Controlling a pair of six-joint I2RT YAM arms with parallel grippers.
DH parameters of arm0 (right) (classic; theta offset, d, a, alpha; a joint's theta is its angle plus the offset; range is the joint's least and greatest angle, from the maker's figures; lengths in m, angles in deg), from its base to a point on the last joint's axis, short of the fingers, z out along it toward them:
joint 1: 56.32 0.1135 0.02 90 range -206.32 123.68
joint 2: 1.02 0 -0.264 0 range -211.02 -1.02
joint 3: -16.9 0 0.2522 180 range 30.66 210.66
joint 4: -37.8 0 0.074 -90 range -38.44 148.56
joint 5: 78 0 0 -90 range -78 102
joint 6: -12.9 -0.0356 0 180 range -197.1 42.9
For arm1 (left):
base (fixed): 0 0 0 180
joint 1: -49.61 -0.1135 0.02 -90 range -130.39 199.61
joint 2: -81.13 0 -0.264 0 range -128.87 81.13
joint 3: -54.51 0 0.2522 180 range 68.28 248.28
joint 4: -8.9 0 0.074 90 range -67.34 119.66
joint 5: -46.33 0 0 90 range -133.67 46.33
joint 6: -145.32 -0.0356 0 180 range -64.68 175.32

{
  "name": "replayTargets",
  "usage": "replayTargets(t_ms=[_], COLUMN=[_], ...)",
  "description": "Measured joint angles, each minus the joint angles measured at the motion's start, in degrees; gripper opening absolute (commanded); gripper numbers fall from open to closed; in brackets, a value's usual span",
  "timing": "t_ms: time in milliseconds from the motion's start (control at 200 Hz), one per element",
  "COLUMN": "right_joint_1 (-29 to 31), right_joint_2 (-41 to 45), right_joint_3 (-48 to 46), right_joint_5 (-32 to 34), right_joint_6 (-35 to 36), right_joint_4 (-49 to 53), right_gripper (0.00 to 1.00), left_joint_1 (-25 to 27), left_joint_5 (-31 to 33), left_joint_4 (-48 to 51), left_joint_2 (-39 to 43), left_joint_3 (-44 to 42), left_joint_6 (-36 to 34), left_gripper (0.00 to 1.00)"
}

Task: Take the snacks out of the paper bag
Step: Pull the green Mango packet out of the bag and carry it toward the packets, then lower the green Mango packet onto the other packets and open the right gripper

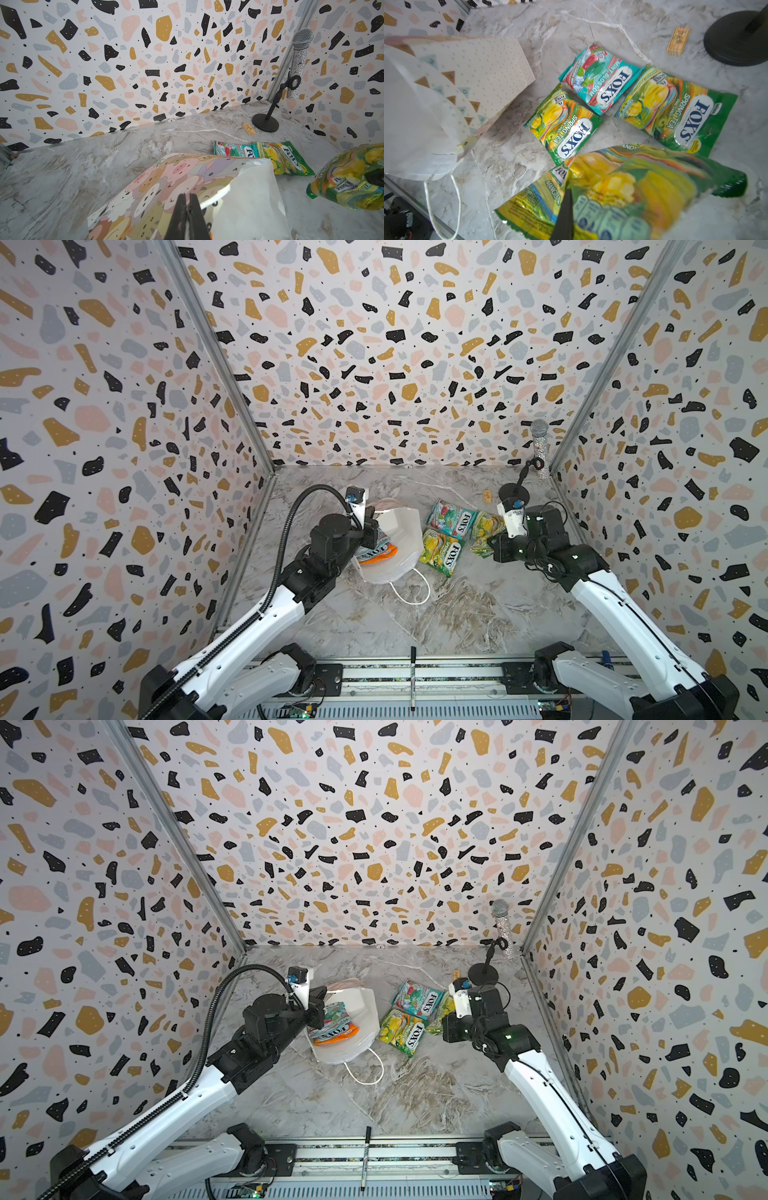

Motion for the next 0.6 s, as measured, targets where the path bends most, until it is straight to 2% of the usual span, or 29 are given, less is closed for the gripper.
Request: replayTargets(t_ms=[410, 601], right_joint_1=[-1.7, -3.7], right_joint_2=[-8.7, -11.5], right_joint_3=[-3.1, -5.9], right_joint_5=[-13.3, -16.3], right_joint_6=[2.9, 4.3], right_joint_4=[-4.9, -6.8], right_gripper=[0.0, 0.0], left_joint_1=[0.0, 0.0], left_joint_5=[0.0, 0.0], left_joint_4=[0.0, 0.0], left_joint_2=[0.0, 0.0], left_joint_3=[0.0, 0.0], left_joint_6=[0.0, 0.0], left_gripper=[0.0, 0.0])
